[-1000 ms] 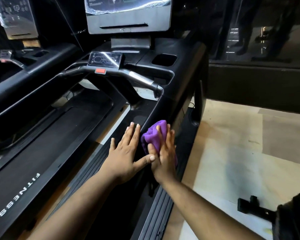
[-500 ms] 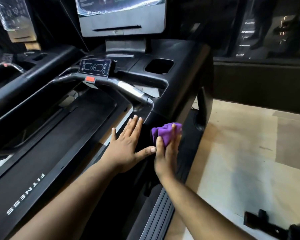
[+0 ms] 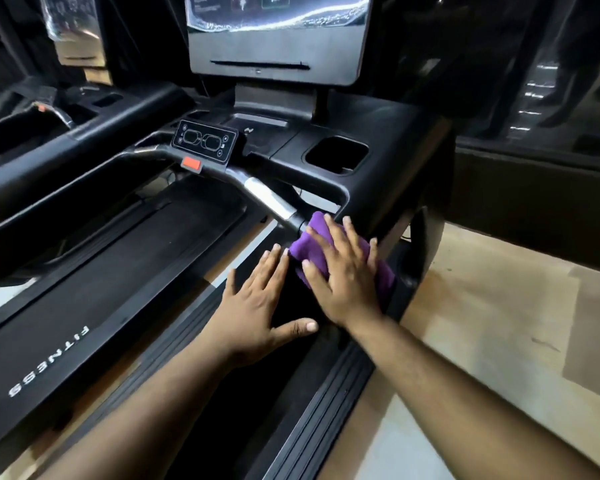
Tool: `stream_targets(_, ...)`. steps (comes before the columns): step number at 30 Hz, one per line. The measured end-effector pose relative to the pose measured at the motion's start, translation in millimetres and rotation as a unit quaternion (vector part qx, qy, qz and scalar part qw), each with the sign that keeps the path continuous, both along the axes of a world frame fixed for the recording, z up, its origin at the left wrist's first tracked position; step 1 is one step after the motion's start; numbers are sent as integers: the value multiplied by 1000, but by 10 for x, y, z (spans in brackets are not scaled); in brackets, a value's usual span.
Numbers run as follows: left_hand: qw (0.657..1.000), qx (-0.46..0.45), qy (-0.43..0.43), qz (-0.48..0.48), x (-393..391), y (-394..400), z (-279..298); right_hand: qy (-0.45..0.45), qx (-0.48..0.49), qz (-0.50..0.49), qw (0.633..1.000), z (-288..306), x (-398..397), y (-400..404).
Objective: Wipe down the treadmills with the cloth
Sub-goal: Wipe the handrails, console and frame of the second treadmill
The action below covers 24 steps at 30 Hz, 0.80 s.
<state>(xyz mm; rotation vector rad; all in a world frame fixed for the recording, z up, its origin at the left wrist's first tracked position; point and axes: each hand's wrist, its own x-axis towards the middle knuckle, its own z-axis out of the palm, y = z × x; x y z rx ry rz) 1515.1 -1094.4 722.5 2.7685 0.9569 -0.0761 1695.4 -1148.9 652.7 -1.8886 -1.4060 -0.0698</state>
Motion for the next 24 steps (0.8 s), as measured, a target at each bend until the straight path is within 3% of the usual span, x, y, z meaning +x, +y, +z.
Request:
stream_targets(2,1000,9,6,4,3,15,4,-49,-34,13,998,120,455,187)
stream_targets(4,1000,17,12,7,9,26,16,-36,-101,-32,994,370,871,506)
stream_targets(7,999,27,5,19,11,-9,7,-59,-165,-72,982,525,932,730)
stream_targets(12,999,11,-5,30,23,-25,-2,-62,-65,46,995,191,169,50)
stream_targets(15,1000,2,0,24,40,-35,10,-63,-50,119,990,25,323,-98)
stream_targets(18,999,10,11,30,47,-69,40,-28,-74,44,996,148,698,176)
stream_targets(21,999,15,0,30,9,-105,52,49,-120,-75,989,279,574,307)
stream_targets(24,999,12,-26,29,-4,-82,56,57,-78,-31,995,263,71,66)
